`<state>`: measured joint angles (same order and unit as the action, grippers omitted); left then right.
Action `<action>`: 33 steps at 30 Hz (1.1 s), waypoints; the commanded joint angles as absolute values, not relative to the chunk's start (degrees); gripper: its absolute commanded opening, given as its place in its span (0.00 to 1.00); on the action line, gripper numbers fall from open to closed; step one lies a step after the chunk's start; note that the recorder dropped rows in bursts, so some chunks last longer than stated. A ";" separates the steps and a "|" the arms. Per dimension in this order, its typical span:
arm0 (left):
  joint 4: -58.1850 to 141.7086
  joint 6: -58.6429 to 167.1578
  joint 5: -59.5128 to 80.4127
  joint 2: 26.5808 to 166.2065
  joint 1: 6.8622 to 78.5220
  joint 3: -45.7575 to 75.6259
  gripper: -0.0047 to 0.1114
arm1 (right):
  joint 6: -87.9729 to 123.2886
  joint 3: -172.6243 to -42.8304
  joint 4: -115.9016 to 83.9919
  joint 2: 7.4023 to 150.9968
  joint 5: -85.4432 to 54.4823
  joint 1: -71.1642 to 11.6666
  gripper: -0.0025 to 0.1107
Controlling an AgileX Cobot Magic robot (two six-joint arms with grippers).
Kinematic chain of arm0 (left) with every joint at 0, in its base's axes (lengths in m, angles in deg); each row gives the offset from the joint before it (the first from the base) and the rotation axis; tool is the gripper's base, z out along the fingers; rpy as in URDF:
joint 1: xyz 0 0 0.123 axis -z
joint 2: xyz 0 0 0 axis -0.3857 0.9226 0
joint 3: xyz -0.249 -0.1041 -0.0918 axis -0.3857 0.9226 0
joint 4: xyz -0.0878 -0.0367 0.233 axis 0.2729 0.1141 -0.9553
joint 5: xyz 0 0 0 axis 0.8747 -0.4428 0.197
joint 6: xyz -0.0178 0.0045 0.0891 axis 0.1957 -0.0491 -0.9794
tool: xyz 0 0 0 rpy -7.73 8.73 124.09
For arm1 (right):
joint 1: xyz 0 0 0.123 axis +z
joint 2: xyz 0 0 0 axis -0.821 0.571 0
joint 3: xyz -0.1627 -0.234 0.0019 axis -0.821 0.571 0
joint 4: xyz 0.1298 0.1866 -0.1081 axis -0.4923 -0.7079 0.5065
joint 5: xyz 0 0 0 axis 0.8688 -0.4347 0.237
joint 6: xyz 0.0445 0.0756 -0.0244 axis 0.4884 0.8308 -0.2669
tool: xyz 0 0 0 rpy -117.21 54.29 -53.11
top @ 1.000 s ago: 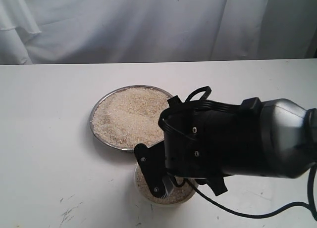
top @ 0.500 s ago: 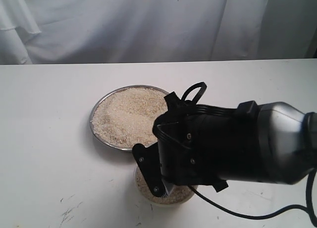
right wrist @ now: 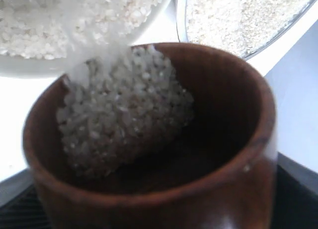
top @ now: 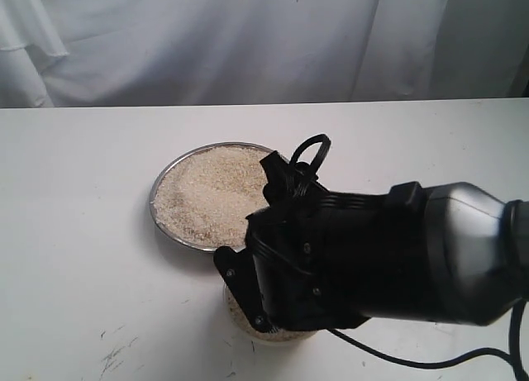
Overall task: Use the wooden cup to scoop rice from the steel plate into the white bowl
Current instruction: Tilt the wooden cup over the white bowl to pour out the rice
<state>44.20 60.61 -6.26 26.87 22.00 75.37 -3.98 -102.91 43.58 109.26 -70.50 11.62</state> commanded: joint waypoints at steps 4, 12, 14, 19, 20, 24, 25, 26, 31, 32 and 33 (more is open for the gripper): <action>44.24 60.79 -5.89 26.58 22.09 75.63 0.04 | -3.73 -103.28 47.25 109.01 -72.84 12.90 0.02; 44.24 60.79 -5.89 26.58 22.09 75.63 0.04 | -3.73 -103.28 49.41 109.01 -74.48 13.78 0.02; 44.24 60.79 -5.89 26.58 22.09 75.63 0.04 | -3.73 -103.28 49.86 109.01 -75.43 13.86 0.02; 44.24 60.79 -5.89 26.58 22.09 75.63 0.04 | -4.23 -103.28 50.75 109.01 -75.64 14.50 0.02; 44.24 60.79 -5.89 26.58 22.09 75.63 0.04 | -4.33 -103.28 50.98 109.01 -75.64 14.51 0.02; 44.24 60.79 -5.89 26.58 22.09 75.63 0.04 | -4.45 -103.28 52.57 109.01 -76.33 14.99 0.02; 44.24 60.79 -5.89 26.58 22.09 75.63 0.04 | -4.73 -103.28 52.86 109.01 -76.79 15.13 0.02; 44.24 60.79 -5.89 26.58 22.09 75.63 0.04 | -4.97 -103.28 52.93 109.01 -76.78 15.30 0.02; 44.24 60.79 -5.89 26.58 22.09 75.63 0.04 | -5.43 -103.28 54.11 109.01 -78.38 15.74 0.02; 44.24 60.79 -5.89 26.58 22.09 75.63 0.04 | -5.87 -103.28 54.50 109.01 -78.79 15.81 0.02; 44.24 60.79 -5.89 26.58 22.09 75.63 0.04 | -6.11 -103.28 54.68 109.01 -78.78 15.81 0.02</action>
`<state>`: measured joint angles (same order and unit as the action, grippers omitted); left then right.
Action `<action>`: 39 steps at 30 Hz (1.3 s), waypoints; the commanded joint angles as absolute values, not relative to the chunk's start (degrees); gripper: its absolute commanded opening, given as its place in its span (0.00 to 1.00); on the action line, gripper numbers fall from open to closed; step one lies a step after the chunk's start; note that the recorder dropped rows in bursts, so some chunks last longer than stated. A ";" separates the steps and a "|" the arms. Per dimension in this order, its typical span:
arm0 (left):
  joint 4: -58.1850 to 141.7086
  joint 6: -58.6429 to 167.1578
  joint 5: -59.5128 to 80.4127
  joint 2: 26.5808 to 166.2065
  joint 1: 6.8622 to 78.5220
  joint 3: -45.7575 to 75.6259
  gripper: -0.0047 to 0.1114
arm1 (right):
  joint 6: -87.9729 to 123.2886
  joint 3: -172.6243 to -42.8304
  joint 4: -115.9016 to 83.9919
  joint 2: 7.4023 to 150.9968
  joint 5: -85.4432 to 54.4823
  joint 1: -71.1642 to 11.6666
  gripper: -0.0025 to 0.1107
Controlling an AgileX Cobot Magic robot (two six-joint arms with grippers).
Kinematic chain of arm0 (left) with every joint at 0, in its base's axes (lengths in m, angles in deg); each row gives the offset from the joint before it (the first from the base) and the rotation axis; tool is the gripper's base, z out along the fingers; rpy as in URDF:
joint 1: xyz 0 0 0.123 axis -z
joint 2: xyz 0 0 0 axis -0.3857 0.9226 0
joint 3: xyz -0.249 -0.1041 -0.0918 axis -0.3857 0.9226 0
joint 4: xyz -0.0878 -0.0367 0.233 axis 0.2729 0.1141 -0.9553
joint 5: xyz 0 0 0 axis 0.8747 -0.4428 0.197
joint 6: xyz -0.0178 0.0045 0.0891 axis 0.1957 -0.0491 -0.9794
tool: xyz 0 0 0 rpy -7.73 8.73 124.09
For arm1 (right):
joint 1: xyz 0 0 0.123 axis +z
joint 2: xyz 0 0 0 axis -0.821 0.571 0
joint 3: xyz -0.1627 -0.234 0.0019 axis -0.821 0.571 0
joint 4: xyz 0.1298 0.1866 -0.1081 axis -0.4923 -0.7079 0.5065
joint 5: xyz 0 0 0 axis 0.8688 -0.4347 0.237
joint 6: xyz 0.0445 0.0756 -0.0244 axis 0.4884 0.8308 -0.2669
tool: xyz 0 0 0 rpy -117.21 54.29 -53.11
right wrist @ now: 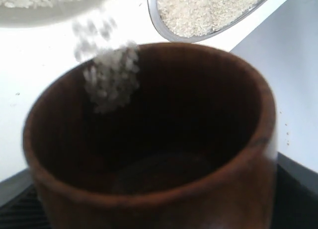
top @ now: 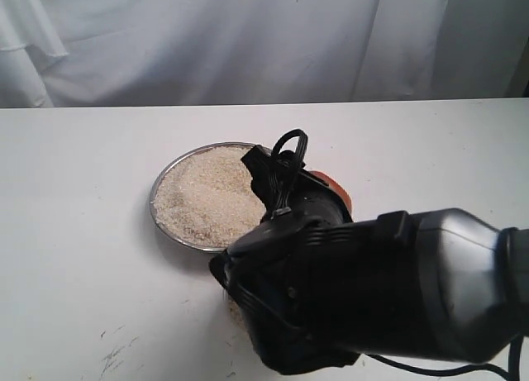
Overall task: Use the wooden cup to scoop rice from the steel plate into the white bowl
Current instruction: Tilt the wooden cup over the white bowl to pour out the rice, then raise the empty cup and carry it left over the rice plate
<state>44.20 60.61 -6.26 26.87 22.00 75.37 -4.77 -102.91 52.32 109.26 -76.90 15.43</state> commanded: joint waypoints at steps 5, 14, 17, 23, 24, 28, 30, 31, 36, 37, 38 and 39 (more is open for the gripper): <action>44.24 60.79 -5.89 26.58 22.09 75.63 0.04 | -7.18 -103.28 55.67 109.01 -79.12 16.79 0.02; 44.24 60.79 -5.89 26.58 22.09 75.63 0.04 | -10.19 -103.28 56.64 109.01 -80.70 17.77 0.02; 44.24 60.79 -5.89 26.58 22.09 75.63 0.04 | -10.88 -103.28 56.95 109.01 -80.70 18.04 0.02; 44.24 60.79 -5.89 26.58 22.09 75.63 0.04 | -9.63 -103.28 53.90 108.25 -78.32 17.22 0.02; 44.24 60.79 -5.89 26.58 22.09 75.63 0.04 | -9.17 -103.28 51.61 107.77 -76.40 16.75 0.02; 44.24 60.79 -5.89 26.58 22.09 75.63 0.04 | -8.19 -103.28 40.85 104.31 -70.75 12.82 0.02; 44.24 60.79 -5.89 26.58 22.09 75.63 0.04 | -5.11 -103.28 36.92 102.28 -66.39 10.34 0.02; 44.24 60.79 -5.89 26.58 22.09 75.63 0.04 | -2.81 -103.28 34.03 101.09 -63.68 9.07 0.02; 44.24 60.79 -5.89 26.58 22.09 75.63 0.04 | 1.13 -103.28 24.18 98.77 -54.21 4.58 0.02; 44.24 60.79 -5.89 26.58 22.09 75.63 0.04 | 1.36 -103.28 22.84 98.66 -52.62 3.81 0.02; 44.24 60.79 -5.89 26.58 22.09 75.63 0.04 | 1.44 -103.28 21.35 98.68 -51.08 3.08 0.02; 44.24 60.79 -5.89 26.58 22.09 75.63 0.04 | 1.44 -103.28 19.12 98.68 -48.81 1.98 0.02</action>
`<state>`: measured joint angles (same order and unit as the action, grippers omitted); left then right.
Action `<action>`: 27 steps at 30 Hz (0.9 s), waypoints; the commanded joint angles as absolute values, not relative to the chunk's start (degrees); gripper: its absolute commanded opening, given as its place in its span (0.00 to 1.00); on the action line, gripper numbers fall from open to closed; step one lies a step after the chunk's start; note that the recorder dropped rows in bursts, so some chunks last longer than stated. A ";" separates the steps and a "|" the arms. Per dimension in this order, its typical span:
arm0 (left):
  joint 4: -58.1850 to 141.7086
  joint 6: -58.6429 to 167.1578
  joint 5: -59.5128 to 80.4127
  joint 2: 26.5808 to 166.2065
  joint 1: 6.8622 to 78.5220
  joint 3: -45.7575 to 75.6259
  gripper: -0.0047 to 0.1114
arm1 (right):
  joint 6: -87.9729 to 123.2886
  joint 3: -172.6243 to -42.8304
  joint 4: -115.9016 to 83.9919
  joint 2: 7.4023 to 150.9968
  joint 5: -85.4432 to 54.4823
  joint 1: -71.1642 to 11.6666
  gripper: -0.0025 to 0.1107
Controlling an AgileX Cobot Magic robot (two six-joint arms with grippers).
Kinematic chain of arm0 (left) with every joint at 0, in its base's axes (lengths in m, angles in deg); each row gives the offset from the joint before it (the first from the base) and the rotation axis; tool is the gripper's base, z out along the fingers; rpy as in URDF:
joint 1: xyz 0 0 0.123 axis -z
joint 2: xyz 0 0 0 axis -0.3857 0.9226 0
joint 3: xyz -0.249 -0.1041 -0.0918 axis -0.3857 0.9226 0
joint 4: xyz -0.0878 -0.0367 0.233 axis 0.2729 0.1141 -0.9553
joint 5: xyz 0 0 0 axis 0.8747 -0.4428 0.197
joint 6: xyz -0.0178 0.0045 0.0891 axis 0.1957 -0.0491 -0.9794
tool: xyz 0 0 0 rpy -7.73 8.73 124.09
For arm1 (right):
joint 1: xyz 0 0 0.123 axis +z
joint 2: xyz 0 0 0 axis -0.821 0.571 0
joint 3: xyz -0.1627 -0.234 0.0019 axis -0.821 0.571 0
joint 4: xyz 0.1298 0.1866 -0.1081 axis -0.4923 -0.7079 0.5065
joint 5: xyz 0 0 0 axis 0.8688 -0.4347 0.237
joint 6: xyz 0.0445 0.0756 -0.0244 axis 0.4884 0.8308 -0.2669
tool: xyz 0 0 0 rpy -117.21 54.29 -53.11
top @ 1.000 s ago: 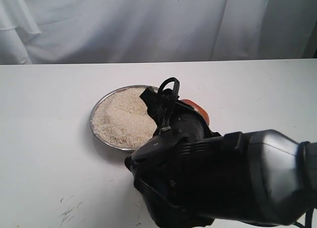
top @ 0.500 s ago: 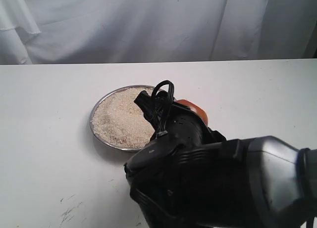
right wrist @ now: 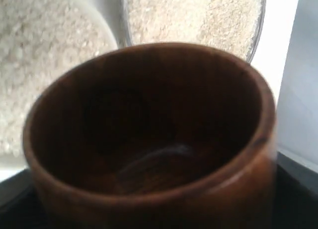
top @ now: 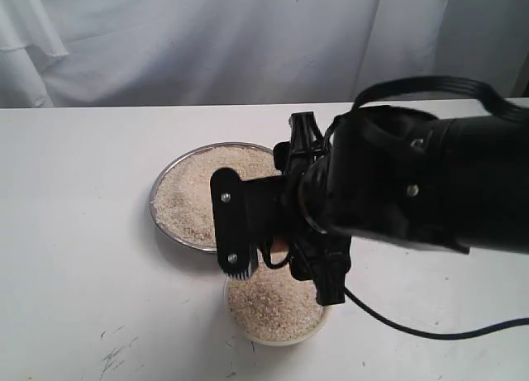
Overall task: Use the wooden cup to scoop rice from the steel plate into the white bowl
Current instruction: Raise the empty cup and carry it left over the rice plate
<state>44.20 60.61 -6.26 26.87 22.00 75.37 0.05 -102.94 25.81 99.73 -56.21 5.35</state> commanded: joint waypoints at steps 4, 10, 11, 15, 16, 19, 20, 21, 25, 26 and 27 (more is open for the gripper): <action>44.24 60.79 -5.89 26.58 22.09 75.63 0.04 | 1.44 -103.28 10.88 98.68 -41.37 -2.20 0.02; 44.24 60.79 -5.89 26.58 22.09 75.63 0.04 | 1.44 -103.36 5.14 99.43 -27.73 -10.30 0.02; 44.24 60.79 -5.89 26.58 22.09 75.63 0.04 | 1.44 -103.50 5.03 99.97 -26.21 -11.12 0.02; 44.24 60.79 -5.89 26.58 22.09 75.63 0.04 | -1.17 -110.73 5.18 106.87 -26.46 -14.00 0.02; 44.24 60.79 -5.89 26.58 22.09 75.63 0.04 | -2.63 -112.30 5.18 108.21 -26.82 -14.10 0.02; 44.24 60.79 -5.89 26.58 22.09 75.63 0.04 | -10.95 -119.76 6.14 115.04 -28.57 -14.10 0.02; 44.24 60.79 -5.89 26.58 22.09 75.63 0.04 | -13.54 -121.05 6.14 116.54 -28.71 -14.10 0.02; 44.24 60.79 -5.89 26.58 22.09 75.63 0.04 | -17.22 -123.04 6.14 119.42 -29.36 -14.10 0.02; 44.24 60.79 -5.89 26.58 22.09 75.63 0.04 | -22.25 -126.73 6.19 123.94 -31.76 -14.10 0.02; 44.24 60.79 -5.89 26.58 22.09 75.63 0.04 | -23.64 -127.62 6.28 124.87 -32.52 -14.10 0.02; 44.24 60.79 -5.89 26.58 22.09 75.63 0.04 | -25.04 -128.55 6.45 125.57 -33.15 -14.10 0.02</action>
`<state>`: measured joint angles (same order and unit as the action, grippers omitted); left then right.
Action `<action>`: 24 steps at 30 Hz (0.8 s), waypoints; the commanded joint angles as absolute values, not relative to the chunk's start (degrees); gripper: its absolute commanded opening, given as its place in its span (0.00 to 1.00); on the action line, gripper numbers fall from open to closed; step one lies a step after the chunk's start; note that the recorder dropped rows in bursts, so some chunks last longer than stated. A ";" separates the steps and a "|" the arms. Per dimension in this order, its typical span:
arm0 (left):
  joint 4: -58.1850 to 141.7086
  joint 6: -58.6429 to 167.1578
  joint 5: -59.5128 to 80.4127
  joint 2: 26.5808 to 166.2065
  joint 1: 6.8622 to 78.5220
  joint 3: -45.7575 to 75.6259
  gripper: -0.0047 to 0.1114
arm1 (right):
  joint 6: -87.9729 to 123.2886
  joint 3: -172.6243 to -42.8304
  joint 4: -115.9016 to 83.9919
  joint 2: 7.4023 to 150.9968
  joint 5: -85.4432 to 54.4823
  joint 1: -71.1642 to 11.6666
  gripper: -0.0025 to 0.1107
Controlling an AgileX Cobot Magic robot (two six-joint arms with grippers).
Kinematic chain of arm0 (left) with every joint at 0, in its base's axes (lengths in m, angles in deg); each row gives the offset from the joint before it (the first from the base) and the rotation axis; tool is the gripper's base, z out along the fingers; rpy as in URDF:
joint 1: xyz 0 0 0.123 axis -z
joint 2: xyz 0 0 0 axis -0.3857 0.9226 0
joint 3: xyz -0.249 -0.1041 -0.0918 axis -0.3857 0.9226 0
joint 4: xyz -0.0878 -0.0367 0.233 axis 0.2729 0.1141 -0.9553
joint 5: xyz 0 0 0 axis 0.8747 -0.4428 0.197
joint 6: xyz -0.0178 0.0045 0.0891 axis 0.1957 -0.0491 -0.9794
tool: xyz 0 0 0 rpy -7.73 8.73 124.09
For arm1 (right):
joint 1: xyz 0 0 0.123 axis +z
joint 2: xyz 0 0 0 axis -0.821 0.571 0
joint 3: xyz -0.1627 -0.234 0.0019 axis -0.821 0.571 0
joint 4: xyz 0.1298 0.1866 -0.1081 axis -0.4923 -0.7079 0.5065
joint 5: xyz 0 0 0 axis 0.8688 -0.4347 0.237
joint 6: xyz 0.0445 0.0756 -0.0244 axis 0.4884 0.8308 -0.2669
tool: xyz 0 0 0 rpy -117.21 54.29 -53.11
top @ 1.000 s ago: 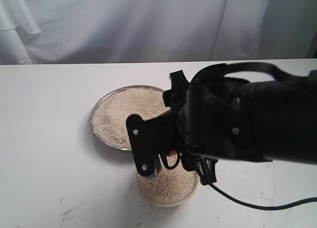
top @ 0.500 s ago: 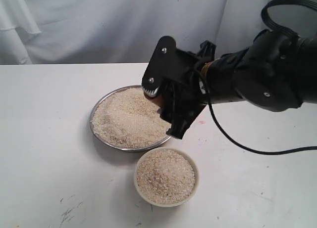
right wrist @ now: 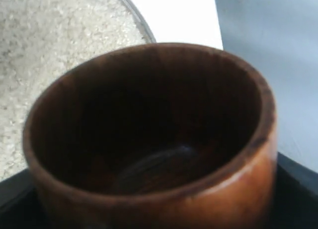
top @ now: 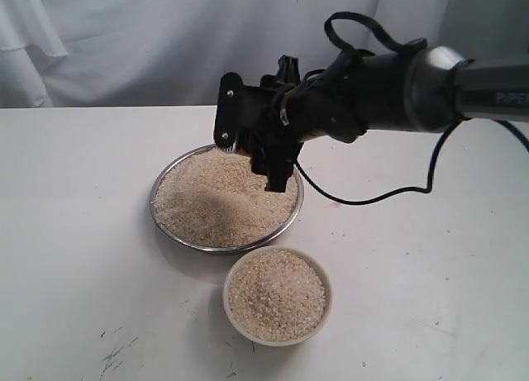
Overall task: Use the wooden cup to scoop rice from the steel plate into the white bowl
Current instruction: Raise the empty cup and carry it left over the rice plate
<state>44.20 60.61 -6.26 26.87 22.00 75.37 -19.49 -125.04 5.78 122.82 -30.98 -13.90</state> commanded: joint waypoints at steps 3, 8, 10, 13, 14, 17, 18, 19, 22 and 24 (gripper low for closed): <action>44.24 60.79 -5.89 26.58 22.09 75.63 0.04 | -26.25 -130.87 11.04 126.67 -35.01 -14.10 0.02; 44.24 60.79 -5.89 26.58 22.09 75.63 0.04 | -26.50 -132.76 14.01 126.95 -36.97 -14.30 0.02; 44.24 60.79 -5.89 26.58 22.09 75.63 0.04 | -26.30 -132.76 16.77 126.98 -37.37 -14.50 0.02; 44.24 60.79 -5.89 26.58 22.09 75.63 0.04 | -26.30 -132.76 19.32 126.98 -37.84 -14.59 0.02; 44.24 60.79 -5.89 26.58 22.09 75.63 0.04 | -26.45 -132.76 19.78 126.98 -37.84 -14.70 0.02; 44.24 60.79 -5.89 26.58 22.09 75.63 0.04 | -26.45 -132.76 22.18 126.98 -37.92 -15.22 0.02; 44.24 60.79 -5.89 26.58 22.09 75.63 0.04 | -26.45 -132.76 22.58 126.98 -37.70 -15.18 0.02; 44.24 60.79 -5.89 26.58 22.09 75.63 0.04 | -26.79 -132.76 22.70 126.98 -37.55 -15.27 0.02; 44.24 60.79 -5.89 26.58 22.09 75.63 0.04 | -27.56 -132.76 23.91 127.33 -36.32 -15.27 0.02; 44.24 60.79 -5.89 26.58 22.09 75.63 0.04 | -27.69 -132.76 24.13 127.71 -36.31 -15.27 0.02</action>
<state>44.20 60.61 -6.26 26.87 22.00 75.37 -26.94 -132.39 23.08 127.46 -37.43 -15.06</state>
